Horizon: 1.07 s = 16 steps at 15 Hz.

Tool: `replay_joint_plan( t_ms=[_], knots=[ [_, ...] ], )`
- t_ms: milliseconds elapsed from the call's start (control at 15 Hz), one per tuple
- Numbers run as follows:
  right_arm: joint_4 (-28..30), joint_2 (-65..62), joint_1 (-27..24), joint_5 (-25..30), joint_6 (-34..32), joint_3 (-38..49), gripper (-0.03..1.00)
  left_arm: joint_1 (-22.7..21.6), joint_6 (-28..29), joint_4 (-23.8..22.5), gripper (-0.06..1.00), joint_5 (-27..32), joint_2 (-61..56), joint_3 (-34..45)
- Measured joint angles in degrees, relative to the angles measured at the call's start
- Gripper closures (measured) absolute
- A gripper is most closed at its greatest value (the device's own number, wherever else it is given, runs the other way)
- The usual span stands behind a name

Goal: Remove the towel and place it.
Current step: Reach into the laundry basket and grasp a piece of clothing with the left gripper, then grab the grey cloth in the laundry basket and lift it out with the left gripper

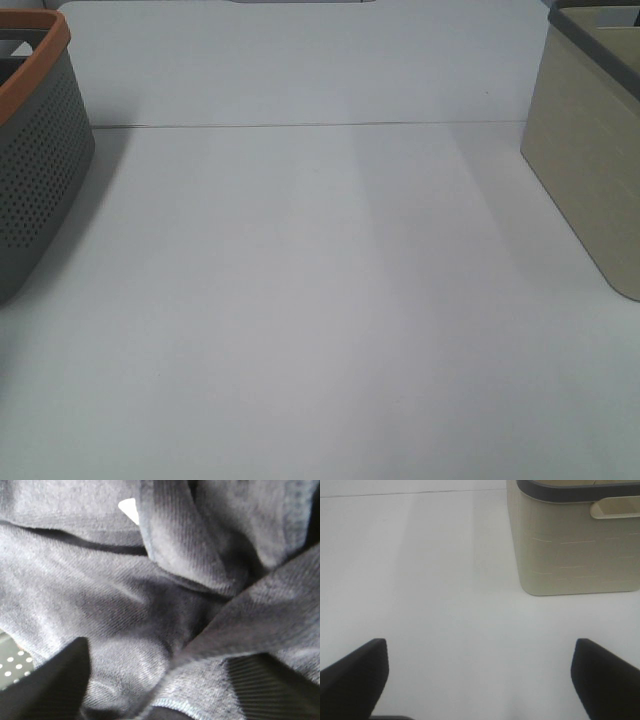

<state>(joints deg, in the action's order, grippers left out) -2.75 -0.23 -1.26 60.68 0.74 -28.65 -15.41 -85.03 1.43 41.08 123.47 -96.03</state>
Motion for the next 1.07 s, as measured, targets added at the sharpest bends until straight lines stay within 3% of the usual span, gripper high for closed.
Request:
replay_joint_plan(
  t_ms=[133,400,667,1067],
  knots=[
    [0.0,0.0,0.0,0.0,0.0,0.0,0.01,0.0,1.8,0.0,0.48,0.7,0.0,0.0],
    [0.0,0.0,0.0,0.0,0.0,0.0,0.01,0.0,4.8,0.0,0.69,1.3,0.0,0.0],
    [0.0,0.0,0.0,0.0,0.0,0.0,0.01,0.0,5.1,-1.4,0.74,1.6,0.2,0.0],
    [0.0,0.0,0.0,0.0,0.0,0.0,0.01,0.0,7.8,-2.3,0.74,-3.0,2.1,0.0]
  ],
)
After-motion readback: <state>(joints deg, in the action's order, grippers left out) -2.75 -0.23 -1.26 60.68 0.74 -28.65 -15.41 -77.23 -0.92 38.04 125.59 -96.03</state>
